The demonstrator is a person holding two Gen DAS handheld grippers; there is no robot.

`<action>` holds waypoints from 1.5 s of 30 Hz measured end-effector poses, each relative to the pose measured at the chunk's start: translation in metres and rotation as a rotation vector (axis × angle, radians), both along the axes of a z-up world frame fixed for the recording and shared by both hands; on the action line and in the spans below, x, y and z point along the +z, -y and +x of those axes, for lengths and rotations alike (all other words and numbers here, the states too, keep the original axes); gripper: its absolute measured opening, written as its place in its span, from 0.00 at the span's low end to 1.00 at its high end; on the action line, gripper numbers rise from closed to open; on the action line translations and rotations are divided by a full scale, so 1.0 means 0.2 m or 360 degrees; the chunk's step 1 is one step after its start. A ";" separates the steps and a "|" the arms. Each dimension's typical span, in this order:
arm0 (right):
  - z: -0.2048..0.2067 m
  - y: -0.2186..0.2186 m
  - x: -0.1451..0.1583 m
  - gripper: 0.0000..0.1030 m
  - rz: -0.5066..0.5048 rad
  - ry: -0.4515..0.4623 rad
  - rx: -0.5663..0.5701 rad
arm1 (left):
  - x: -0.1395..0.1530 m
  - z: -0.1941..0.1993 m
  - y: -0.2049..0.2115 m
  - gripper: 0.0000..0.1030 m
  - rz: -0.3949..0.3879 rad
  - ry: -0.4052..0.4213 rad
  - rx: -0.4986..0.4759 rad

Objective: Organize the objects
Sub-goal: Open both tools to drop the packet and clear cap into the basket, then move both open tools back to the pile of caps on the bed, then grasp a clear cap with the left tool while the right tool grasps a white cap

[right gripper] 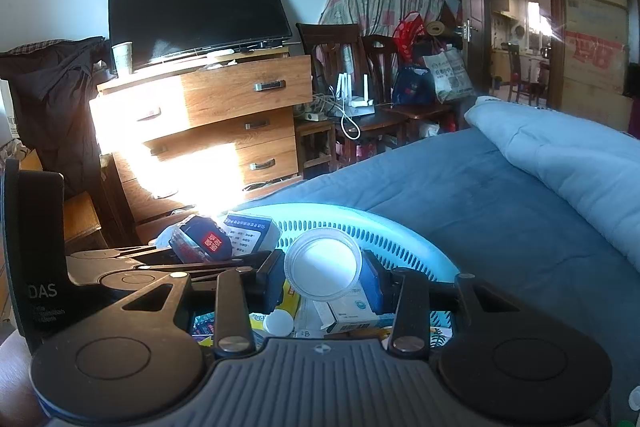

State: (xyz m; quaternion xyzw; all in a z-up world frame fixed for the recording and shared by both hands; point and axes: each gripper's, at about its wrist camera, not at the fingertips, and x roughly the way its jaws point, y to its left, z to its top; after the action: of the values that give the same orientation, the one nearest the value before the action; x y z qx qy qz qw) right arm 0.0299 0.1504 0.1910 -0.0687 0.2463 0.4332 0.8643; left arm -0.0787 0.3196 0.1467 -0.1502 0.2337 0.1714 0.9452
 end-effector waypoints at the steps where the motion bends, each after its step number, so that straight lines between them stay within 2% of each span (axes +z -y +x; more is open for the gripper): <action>1: 0.00 0.00 0.00 0.42 0.0001 -0.0001 -0.0001 | -0.01 0.00 0.00 0.49 0.0001 -0.0003 0.0004; 3: 0.00 -0.01 0.00 0.43 0.0004 -0.0001 -0.0006 | -0.01 0.00 -0.01 0.51 -0.0001 -0.0008 0.0009; 4: 0.01 -0.02 -0.01 0.47 0.0004 -0.0005 -0.0009 | -0.01 0.00 0.00 0.55 -0.0001 -0.0004 0.0013; 5: 0.01 -0.02 -0.01 0.56 0.0007 -0.0011 -0.0012 | -0.01 0.00 0.00 0.62 0.0000 0.0003 0.0016; 6: 0.01 -0.02 -0.01 0.60 0.0017 -0.0013 -0.0013 | -0.01 -0.01 0.00 0.67 0.0007 0.0010 0.0021; 7: 0.01 -0.02 -0.01 0.65 0.0022 -0.0009 -0.0030 | -0.01 -0.02 0.00 0.69 0.0013 0.0016 0.0024; 9: 0.01 -0.01 -0.02 0.67 0.0030 -0.0016 -0.0044 | -0.01 -0.02 -0.01 0.73 0.0009 0.0025 0.0024; 12: 0.00 0.03 0.00 0.79 0.0017 -0.0040 -0.0098 | 0.01 -0.04 0.01 0.78 0.0001 0.0045 0.0035; 14: -0.06 0.10 0.03 1.00 -0.0055 -0.0031 -0.0151 | 0.04 -0.06 0.02 0.86 -0.0025 0.0092 0.0022; 16: -0.18 0.24 0.02 0.99 -0.0079 0.0032 -0.0201 | 0.09 -0.10 0.08 0.87 -0.0007 0.0155 -0.0046; 19: -0.40 0.59 -0.08 0.99 -0.0040 0.0153 -0.0340 | 0.19 -0.16 0.29 0.88 0.0040 0.0286 -0.0295; 21: -0.53 0.87 -0.20 0.99 0.0006 0.0190 -0.0480 | 0.22 -0.19 0.51 0.96 0.0099 0.0367 -0.0532; 23: -0.56 1.10 -0.32 0.99 -0.0021 0.0130 -0.0653 | 0.20 -0.17 0.73 1.00 0.0115 0.0402 -0.0785; 25: -0.54 1.29 -0.45 0.94 -0.0132 0.0088 -0.0815 | 0.08 -0.08 0.96 1.00 0.0064 0.0361 -0.1021; 28: -0.40 1.59 -0.61 0.77 -0.0128 -0.0061 -0.1008 | -0.18 0.08 1.25 0.93 0.0051 0.0193 -0.1249; 31: -0.22 1.79 -0.74 0.75 -0.0111 -0.0125 -0.1128 | -0.46 0.27 1.47 0.86 0.0058 0.0051 -0.1422; 35: 0.06 1.94 -0.91 0.73 -0.0165 -0.0156 -0.1115 | -0.74 0.56 1.66 0.79 0.0051 -0.0074 -0.1529; 37: 0.19 1.97 -0.95 0.67 -0.0171 -0.0182 -0.1094 | -0.79 0.67 1.73 0.74 0.0105 -0.0111 -0.1608; 40: 0.33 2.01 -0.97 0.66 -0.0150 -0.0210 -0.1085 | -0.83 0.73 1.79 0.63 0.0143 -0.0173 -0.1701; 41: 0.37 2.02 -0.97 0.64 -0.0156 -0.0228 -0.1085 | -0.85 0.74 1.82 0.56 0.0170 -0.0236 -0.1700; 42: 0.39 2.02 -0.98 0.64 -0.0163 -0.0249 -0.1083 | -0.86 0.75 1.83 0.54 0.0192 -0.0275 -0.1678; 43: 0.40 2.02 -0.98 0.61 -0.0170 -0.0264 -0.1076 | -0.87 0.73 1.83 0.52 0.0196 -0.0274 -0.1670; 44: 0.40 2.01 -0.98 0.57 -0.0188 -0.0276 -0.1064 | -0.86 0.73 1.83 0.41 0.0194 -0.0277 -0.1658; 45: 0.41 2.00 -0.98 0.56 -0.0202 -0.0295 -0.1045 | -0.86 0.73 1.81 0.39 0.0161 -0.0287 -0.1643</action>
State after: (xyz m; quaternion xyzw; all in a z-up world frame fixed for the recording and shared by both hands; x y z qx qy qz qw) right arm 0.1109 -0.2501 -0.0052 0.0001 0.3592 0.1201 0.9255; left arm 0.0670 -0.0428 -0.0247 0.0458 0.3491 -0.2933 0.8888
